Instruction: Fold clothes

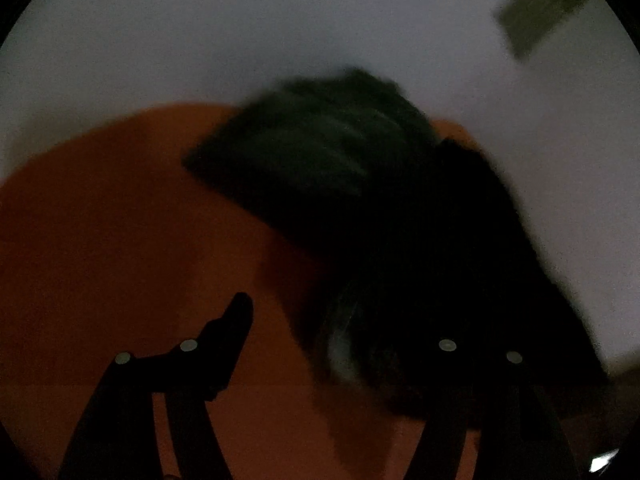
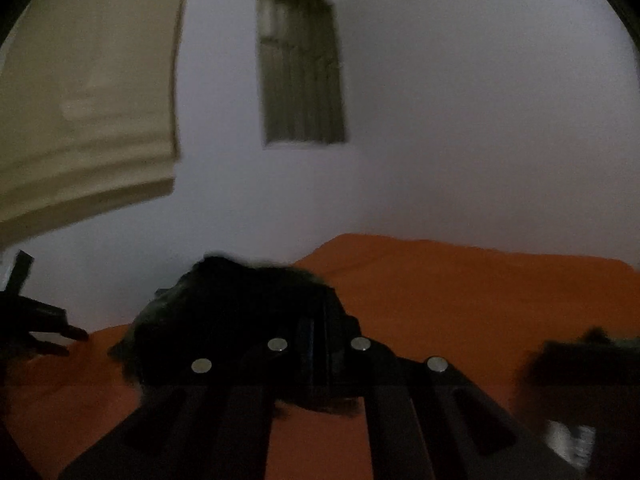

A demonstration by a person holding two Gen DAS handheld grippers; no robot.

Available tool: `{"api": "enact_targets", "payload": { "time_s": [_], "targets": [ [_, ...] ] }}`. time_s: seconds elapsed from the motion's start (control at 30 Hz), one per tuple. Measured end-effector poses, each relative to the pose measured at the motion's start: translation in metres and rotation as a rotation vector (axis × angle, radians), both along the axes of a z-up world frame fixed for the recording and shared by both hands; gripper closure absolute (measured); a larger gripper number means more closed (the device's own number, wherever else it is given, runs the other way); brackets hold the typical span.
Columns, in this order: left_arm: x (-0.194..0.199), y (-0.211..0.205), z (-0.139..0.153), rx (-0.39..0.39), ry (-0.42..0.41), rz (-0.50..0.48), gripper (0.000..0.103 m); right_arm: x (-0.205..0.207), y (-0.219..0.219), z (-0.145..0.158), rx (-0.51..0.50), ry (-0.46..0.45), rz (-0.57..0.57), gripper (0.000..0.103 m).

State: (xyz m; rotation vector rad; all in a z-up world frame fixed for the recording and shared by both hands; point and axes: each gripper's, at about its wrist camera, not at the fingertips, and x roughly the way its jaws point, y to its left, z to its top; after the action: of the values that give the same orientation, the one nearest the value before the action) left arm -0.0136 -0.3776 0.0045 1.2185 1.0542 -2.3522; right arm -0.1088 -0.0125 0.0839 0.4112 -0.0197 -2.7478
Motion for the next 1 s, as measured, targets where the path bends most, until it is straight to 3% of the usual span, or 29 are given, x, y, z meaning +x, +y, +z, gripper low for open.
{"api": "enact_targets", "payload": {
  "time_s": [0.07,0.13,0.2,0.27,0.3,0.33,0.37,0.47,0.63,0.83,0.9,0.93,0.97,1.0],
  "targets": [
    [-0.009,0.027,-0.009,0.053,-0.008,-0.098,0.034,0.014,0.046,-0.003,0.032,-0.058,-0.079,0.101],
    [-0.019,0.054,-0.024,0.117,-0.029,-0.195,0.034,0.018,0.089,-0.020,0.091,-0.173,-0.149,0.100],
    [-0.029,0.086,-0.045,0.166,-0.069,-0.305,0.034,0.019,0.118,-0.048,0.169,-0.302,-0.182,0.100],
    [-0.040,0.119,-0.063,0.161,-0.121,-0.426,0.034,0.020,0.155,-0.092,0.201,-0.508,-0.236,0.097],
    [-0.045,0.140,-0.073,0.137,-0.156,-0.505,0.034,0.022,0.173,-0.111,0.180,-0.600,-0.252,0.092],
    [-0.050,0.152,-0.080,0.117,-0.177,-0.553,0.034,0.025,0.191,-0.130,0.159,-0.692,-0.267,0.081],
    [-0.051,0.159,-0.083,0.093,-0.191,-0.577,0.034,0.032,0.207,-0.149,0.120,-0.779,-0.294,0.060],
    [-0.055,0.175,-0.093,0.016,-0.232,-0.634,0.034,0.052,0.225,-0.168,0.055,-0.844,-0.275,0.044],
    [-0.049,0.154,-0.091,-0.039,-0.245,-0.529,0.034,0.054,0.192,-0.173,0.011,-0.827,-0.177,0.027],
    [-0.070,0.136,-0.116,0.053,-0.267,-0.430,0.034,0.058,0.138,-0.195,-0.067,-0.923,-0.019,0.026],
    [-0.079,0.131,-0.128,0.103,-0.279,-0.401,0.034,0.055,0.117,-0.207,-0.040,-0.880,0.017,0.029],
    [-0.082,0.129,-0.132,0.125,-0.282,-0.386,0.034,0.054,0.108,-0.211,-0.026,-0.853,0.016,0.039],
    [-0.085,0.126,-0.135,0.151,-0.277,-0.372,0.034,0.053,0.101,-0.218,-0.022,-0.860,0.018,0.062],
    [-0.088,0.123,-0.138,0.178,-0.266,-0.354,0.034,0.051,0.095,-0.224,-0.018,-0.870,0.021,0.074]
  ]
}}
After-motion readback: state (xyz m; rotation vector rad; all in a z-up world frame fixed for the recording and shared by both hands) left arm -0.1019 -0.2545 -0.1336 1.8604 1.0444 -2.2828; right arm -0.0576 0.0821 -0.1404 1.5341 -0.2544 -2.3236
